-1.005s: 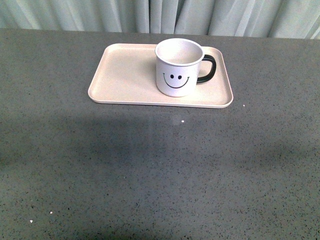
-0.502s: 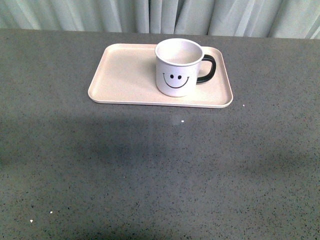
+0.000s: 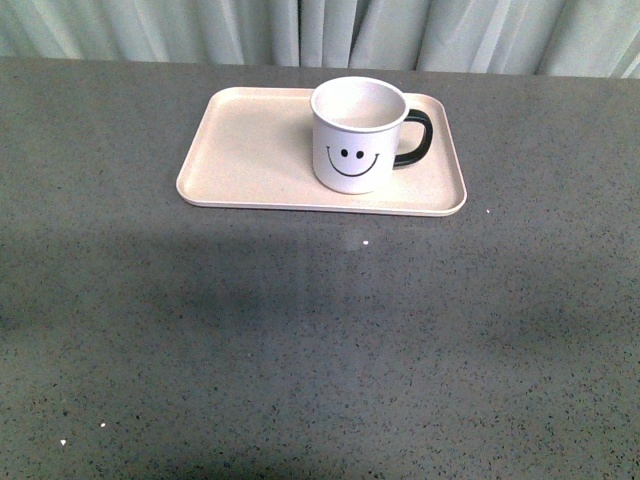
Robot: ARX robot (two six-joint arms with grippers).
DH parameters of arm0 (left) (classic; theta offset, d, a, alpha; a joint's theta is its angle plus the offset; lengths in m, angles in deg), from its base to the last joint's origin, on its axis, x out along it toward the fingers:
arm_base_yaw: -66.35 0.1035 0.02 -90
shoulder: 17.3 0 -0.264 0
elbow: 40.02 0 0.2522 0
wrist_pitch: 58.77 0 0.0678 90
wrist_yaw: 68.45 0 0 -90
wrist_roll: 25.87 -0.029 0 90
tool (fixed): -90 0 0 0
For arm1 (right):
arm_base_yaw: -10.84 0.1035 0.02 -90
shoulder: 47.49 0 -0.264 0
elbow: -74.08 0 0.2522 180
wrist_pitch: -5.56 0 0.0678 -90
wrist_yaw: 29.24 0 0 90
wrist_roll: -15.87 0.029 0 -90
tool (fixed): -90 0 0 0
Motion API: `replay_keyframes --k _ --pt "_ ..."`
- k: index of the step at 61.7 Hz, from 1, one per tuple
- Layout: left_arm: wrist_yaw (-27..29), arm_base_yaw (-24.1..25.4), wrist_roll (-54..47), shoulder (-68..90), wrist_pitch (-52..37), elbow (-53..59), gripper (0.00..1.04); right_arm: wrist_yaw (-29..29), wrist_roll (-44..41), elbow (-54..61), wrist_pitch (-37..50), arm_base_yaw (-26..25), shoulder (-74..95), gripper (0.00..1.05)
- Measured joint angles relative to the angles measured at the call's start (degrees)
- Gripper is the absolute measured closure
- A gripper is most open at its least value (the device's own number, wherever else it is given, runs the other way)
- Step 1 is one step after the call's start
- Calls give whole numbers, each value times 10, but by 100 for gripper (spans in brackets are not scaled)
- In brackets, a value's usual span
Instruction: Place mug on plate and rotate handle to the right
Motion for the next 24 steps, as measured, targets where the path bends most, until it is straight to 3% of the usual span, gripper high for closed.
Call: replay_keyframes --k 24 --pt "0 0 0 0 0 0 9 0 0 0 0 0 0 9"
